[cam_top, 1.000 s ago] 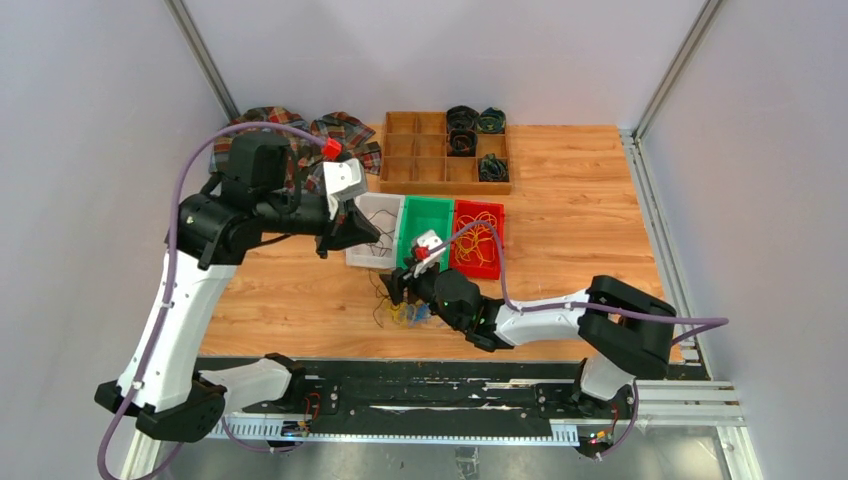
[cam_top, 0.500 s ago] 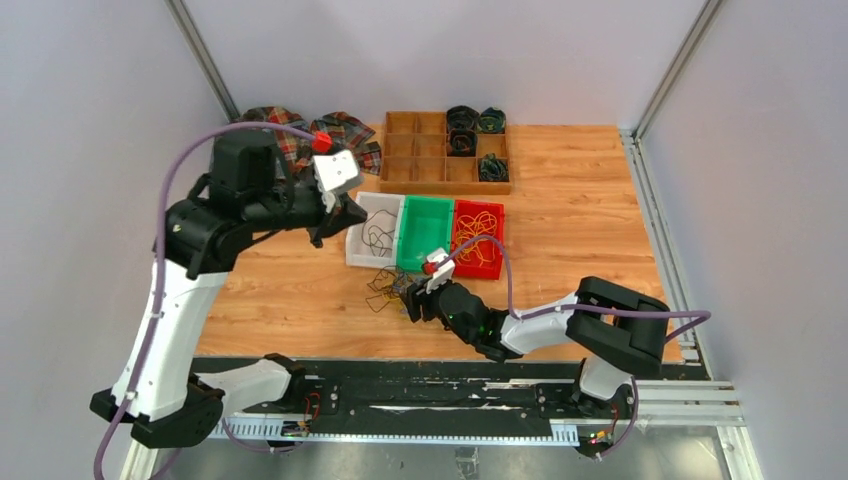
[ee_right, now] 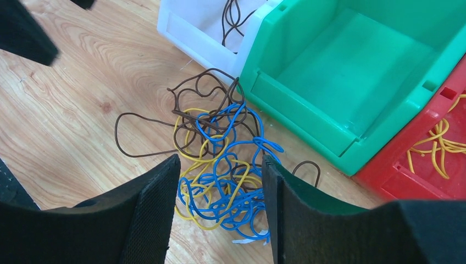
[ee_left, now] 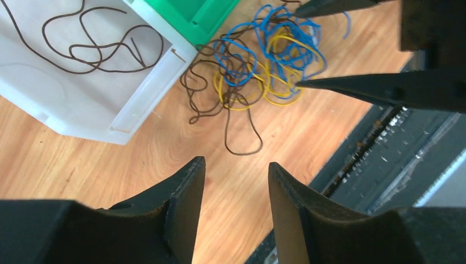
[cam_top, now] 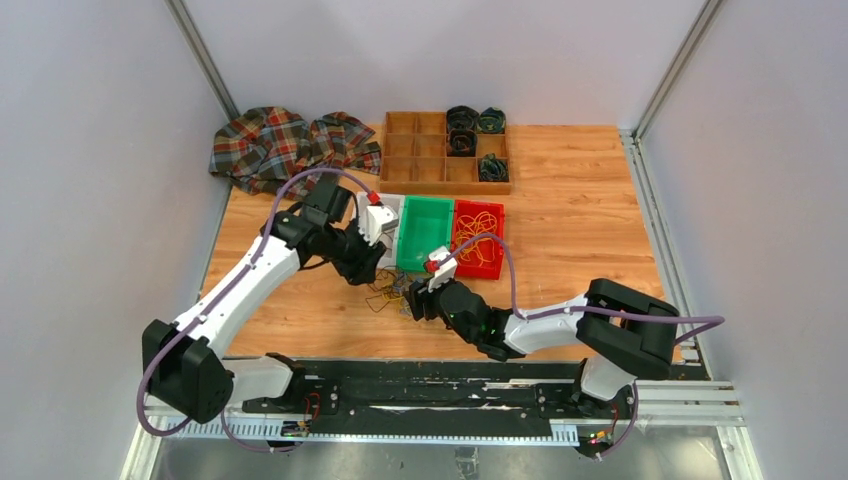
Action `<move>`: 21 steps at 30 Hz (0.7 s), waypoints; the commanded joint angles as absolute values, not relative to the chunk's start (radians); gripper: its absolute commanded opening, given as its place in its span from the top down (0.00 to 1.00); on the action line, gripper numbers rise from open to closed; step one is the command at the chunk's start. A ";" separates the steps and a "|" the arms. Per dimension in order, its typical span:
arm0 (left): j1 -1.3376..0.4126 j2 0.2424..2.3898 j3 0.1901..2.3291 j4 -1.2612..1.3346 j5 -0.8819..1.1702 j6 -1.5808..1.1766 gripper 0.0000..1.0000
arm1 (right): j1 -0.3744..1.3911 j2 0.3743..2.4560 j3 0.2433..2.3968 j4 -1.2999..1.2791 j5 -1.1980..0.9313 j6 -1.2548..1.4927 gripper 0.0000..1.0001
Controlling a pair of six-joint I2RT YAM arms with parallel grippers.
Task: Untangle the cables
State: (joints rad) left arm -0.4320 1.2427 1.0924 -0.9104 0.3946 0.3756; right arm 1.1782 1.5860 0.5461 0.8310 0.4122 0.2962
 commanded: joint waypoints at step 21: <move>-0.378 1.494 0.840 -0.472 0.363 0.213 0.61 | 1.185 1.639 0.564 0.825 0.421 0.305 0.48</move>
State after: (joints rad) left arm -0.3847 1.4662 0.8513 -0.5419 0.3916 0.2230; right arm 1.1782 1.6215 0.5461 0.8188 0.4118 0.2966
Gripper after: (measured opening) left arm 0.402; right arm 0.520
